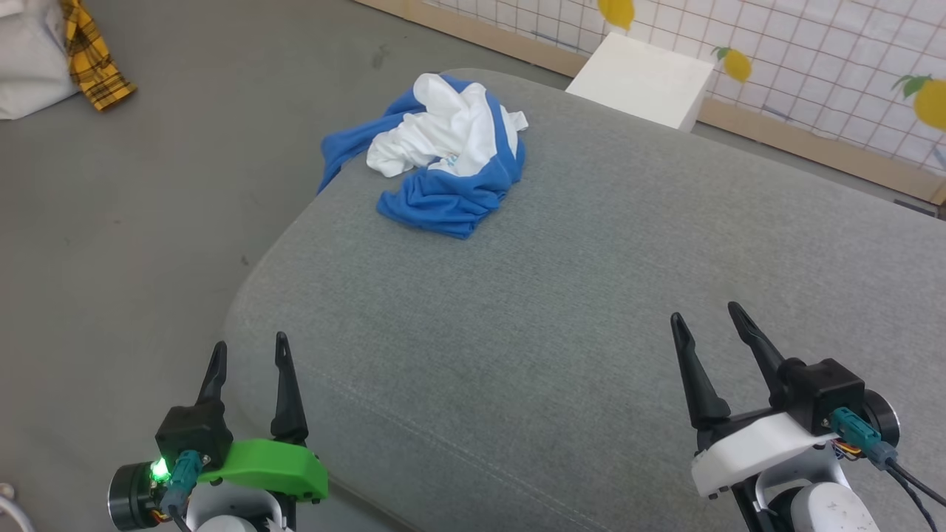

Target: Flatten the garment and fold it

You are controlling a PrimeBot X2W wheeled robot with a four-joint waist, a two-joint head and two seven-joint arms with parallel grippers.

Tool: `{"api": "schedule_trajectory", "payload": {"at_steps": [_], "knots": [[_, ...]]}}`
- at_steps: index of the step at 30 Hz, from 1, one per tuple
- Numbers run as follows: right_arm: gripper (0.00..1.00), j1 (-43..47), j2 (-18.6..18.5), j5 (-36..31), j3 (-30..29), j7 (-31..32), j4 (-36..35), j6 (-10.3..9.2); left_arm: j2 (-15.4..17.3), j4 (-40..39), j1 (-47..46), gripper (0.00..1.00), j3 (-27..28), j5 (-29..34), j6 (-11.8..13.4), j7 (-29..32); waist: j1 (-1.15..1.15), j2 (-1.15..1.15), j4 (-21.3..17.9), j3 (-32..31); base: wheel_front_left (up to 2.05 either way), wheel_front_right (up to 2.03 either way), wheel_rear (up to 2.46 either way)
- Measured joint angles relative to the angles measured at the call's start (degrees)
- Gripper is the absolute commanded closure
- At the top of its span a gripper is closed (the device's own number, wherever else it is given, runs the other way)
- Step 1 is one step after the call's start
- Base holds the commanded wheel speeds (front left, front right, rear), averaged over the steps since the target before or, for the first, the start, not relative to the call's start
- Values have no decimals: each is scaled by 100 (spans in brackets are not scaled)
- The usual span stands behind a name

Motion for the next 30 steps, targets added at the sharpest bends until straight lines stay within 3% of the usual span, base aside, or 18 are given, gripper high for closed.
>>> {"api": "schedule_trajectory", "payload": {"at_steps": [18,22,30], "knots": [[0,-82,7,51,73,-25,32,0,89,-40,40,0,-97,-263,107,-24,0,0,83,71,0,0,0],[0,-201,9,54,107,-23,5,0,255,-35,-272,0,-71,-435,-126,246,0,0,-4,163,0,0,0],[0,-622,13,-35,133,78,-255,0,709,232,-2225,0,63,-1036,-714,1597,0,0,-303,661,0,0,0]]}}
